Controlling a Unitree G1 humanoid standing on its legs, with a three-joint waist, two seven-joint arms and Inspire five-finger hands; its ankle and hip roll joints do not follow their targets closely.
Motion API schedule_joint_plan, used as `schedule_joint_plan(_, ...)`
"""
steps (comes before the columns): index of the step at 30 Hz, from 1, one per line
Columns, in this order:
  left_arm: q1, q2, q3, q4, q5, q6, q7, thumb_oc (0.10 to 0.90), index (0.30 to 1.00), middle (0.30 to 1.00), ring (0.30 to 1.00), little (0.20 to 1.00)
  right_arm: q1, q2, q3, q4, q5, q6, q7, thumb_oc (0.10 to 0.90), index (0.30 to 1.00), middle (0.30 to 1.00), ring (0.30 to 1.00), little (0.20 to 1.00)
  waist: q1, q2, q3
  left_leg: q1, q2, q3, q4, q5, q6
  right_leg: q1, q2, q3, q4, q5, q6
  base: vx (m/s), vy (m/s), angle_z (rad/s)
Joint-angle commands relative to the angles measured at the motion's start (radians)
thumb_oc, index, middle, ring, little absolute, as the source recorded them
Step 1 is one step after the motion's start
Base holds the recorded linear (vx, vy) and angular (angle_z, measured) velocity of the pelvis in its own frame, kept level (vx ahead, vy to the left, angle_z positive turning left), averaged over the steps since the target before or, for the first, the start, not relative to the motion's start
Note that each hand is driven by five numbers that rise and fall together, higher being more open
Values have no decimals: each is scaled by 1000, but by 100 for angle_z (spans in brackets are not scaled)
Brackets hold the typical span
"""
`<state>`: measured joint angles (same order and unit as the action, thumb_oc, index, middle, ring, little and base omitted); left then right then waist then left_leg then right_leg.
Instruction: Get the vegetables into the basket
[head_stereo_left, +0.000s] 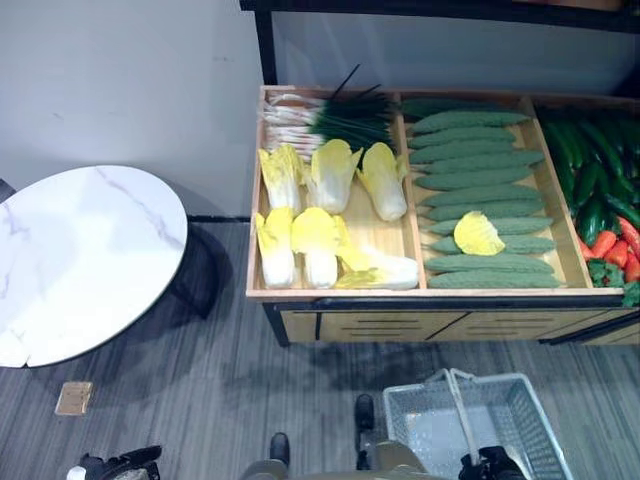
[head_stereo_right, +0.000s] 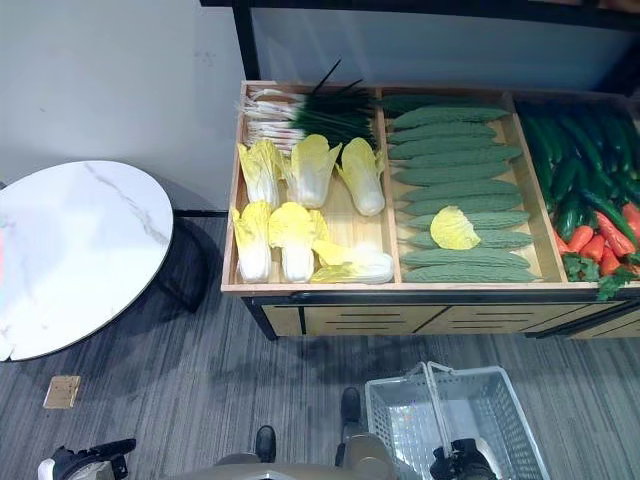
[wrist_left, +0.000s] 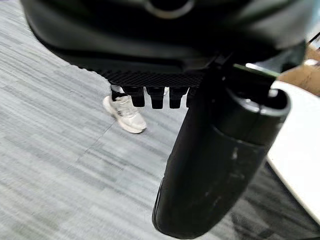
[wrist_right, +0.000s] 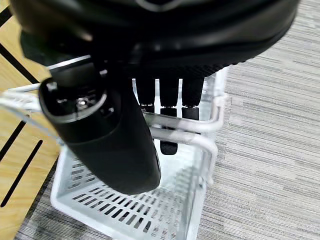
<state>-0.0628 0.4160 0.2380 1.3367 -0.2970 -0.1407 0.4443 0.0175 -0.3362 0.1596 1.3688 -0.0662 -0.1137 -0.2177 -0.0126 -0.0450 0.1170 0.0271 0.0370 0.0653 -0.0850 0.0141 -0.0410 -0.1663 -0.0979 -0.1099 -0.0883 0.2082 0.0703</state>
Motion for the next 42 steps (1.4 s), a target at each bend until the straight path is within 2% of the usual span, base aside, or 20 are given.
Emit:
schedule_joint_plan(1, -38, 125, 72, -74, 21, -92, 185, 900, 1000, 1000, 1000, 1000, -11, -45, -8, -13, -27, -29, -28, 400, 300, 300, 300, 300, 3, -24, 23, -51, 32, -58, -2, 33, -43, 52, -93, -18, 14, -5, 110, 8, 25, 10)
schedule_joint_plan(3, -28, 182, 119, -156, 26, -113, 272, 900, 1000, 1000, 1000, 1000, -3, -43, -12, -7, -25, -31, -29, 400, 300, 300, 300, 300, 9, -27, 15, -49, 31, -60, -2, 32, -44, 57, -96, -21, 13, -3, 114, 8, 14, 14)
schedule_joint_plan(5, -2, 217, 147, -292, 66, -125, 322, 900, 1000, 1000, 1000, 1000, 9, -41, -20, -5, -28, -33, -27, 400, 300, 300, 300, 300, 13, -29, 9, -46, 31, -62, -2, 31, -45, 62, -99, -26, 13, -3, 117, 3, 8, 5)
schedule_joint_plan(6, 3, 214, 150, -299, 69, -121, 325, 900, 1000, 1000, 1000, 1000, 10, -41, -19, -5, -28, -33, -27, 400, 300, 300, 300, 300, 12, -30, 9, -45, 31, -62, -2, 31, -45, 63, -99, -26, 13, -4, 117, 0, 0, 0)
schedule_joint_plan(8, 46, 279, 181, -496, 219, -107, 382, 900, 1000, 1000, 1000, 1000, 20, -36, -35, 6, -32, -35, -19, 400, 300, 300, 300, 300, 20, -32, -2, -43, 33, -67, -2, 26, -47, 70, -100, -32, 10, -7, 119, 6, 2, 2)
schedule_joint_plan(11, 34, 360, 235, -648, 352, -65, 447, 900, 1000, 1000, 1000, 1000, 29, -37, -42, 21, -34, -36, -6, 400, 300, 300, 300, 300, 20, -36, -17, -41, 35, -65, -2, 22, -50, 75, -98, -34, 6, -10, 121, 4, -2, 1)
schedule_joint_plan(14, 23, 404, 251, -760, 442, -35, 468, 900, 1000, 1000, 1000, 1000, 29, -42, -39, 20, -41, -36, -3, 400, 300, 300, 300, 300, 17, -38, -24, -37, 38, -56, -2, 18, -52, 76, -98, -28, 4, -10, 122, 0, 0, 0)
schedule_joint_plan(17, 26, 462, 216, -878, 573, -13, 416, 900, 1000, 1000, 1000, 1000, 29, -52, -35, 10, -44, -40, 2, 400, 300, 300, 300, 300, 12, -35, -27, -33, 41, -52, -2, 16, -52, 79, -97, -26, 4, -11, 121, -2, 0, -1)
schedule_joint_plan(18, 28, 485, 178, -931, 624, -22, 363, 900, 1000, 1000, 1000, 1000, 28, -58, -32, 4, -45, -41, 3, 400, 300, 300, 300, 300, 8, -34, -26, -32, 41, -51, -2, 17, -52, 80, -98, -25, 4, -11, 121, 0, 0, 0)
schedule_joint_plan(20, 19, 553, 136, -928, 665, -49, 327, 900, 1000, 1000, 1000, 1000, 24, -72, -27, -12, -44, -41, 3, 400, 300, 300, 300, 300, 1, -28, -28, -28, 41, -45, -2, 16, -53, 83, -97, -22, 3, -11, 121, -1, 21, -3)
schedule_joint_plan(21, -20, 660, 21, -1004, 699, -108, 202, 900, 1000, 1000, 1000, 1000, 17, -95, -15, -53, -45, -50, 9, 400, 300, 300, 300, 300, -16, -19, -28, -22, 40, -38, -2, 16, -53, 84, -99, -10, 4, -9, 123, 0, 42, -9)
schedule_joint_plan(23, -54, 692, -36, -1010, 696, -140, 162, 900, 1000, 1000, 1000, 1000, 18, -101, -13, -70, -47, -53, 16, 400, 300, 300, 300, 300, -24, -15, -29, -18, 39, -33, -2, 15, -53, 85, -100, -7, 4, -9, 124, 6, 36, -9)
schedule_joint_plan(27, -214, 743, -204, -1063, 631, -194, 42, 900, 1000, 1000, 1000, 1000, 15, -114, -2, -92, -53, -56, 34, 400, 300, 300, 300, 300, -49, -9, -34, -5, 39, -20, -2, 9, -52, 85, -100, 12, 6, -9, 126, 23, 19, -11)
schedule_joint_plan(29, -296, 738, -291, -1079, 588, -213, -8, 900, 1000, 1000, 1000, 1000, 13, -115, 10, -99, -56, -55, 43, 400, 300, 300, 300, 300, -70, -8, -38, 2, 40, -13, -2, 5, -52, 84, -99, 22, 7, -10, 126, 24, 6, -6)
schedule_joint_plan(30, -308, 738, -303, -1074, 587, -213, -7, 900, 1000, 1000, 1000, 1000, 15, -114, 6, -99, -56, -55, 43, 400, 300, 300, 300, 300, -65, -9, -37, 2, 40, -12, -2, 5, -52, 84, -99, 22, 7, -10, 126, 24, 12, -8)
schedule_joint_plan(31, -379, 735, -387, -1095, 539, -234, -65, 900, 1000, 1000, 1000, 1000, 11, -117, 10, -95, -60, -52, 50, 400, 300, 300, 300, 300, -80, -6, -40, 11, 41, -3, -2, 1, -51, 82, -97, 34, 8, -10, 127, 31, 16, -23)
schedule_joint_plan(33, -449, 735, -465, -1125, 472, -250, -128, 900, 1000, 1000, 1000, 1000, 16, -116, 10, -103, -59, -49, 58, 400, 300, 300, 300, 300, -88, -5, -41, 19, 42, 6, -2, -2, -50, 80, -95, 47, 8, -10, 126, 46, 20, -39)
schedule_joint_plan(34, -550, 739, -589, -1185, 366, -260, -238, 900, 1000, 1000, 1000, 1000, 19, -117, 4, -97, -60, -38, 64, 400, 300, 300, 300, 300, -100, -2, -42, 30, 41, 19, -2, -8, -48, 79, -93, 64, 8, -10, 127, 51, 21, -42)
schedule_joint_plan(37, -630, 728, -684, -1215, 269, -264, -309, 900, 1000, 1000, 1000, 1000, 25, -115, 8, -108, -60, -32, 73, 400, 300, 300, 300, 300, -116, 2, -41, 42, 41, 33, -2, -12, -46, 75, -90, 83, 9, -9, 127, 34, 15, -18)
schedule_joint_plan(42, -702, 682, -782, -1224, 107, -253, -424, 900, 1000, 1000, 1000, 1000, 29, -109, 19, -115, -62, -24, 91, 400, 300, 300, 300, 300, -130, 7, -37, 58, 40, 50, -2, -17, -43, 75, -87, 105, 12, -9, 126, 27, 6, -15)
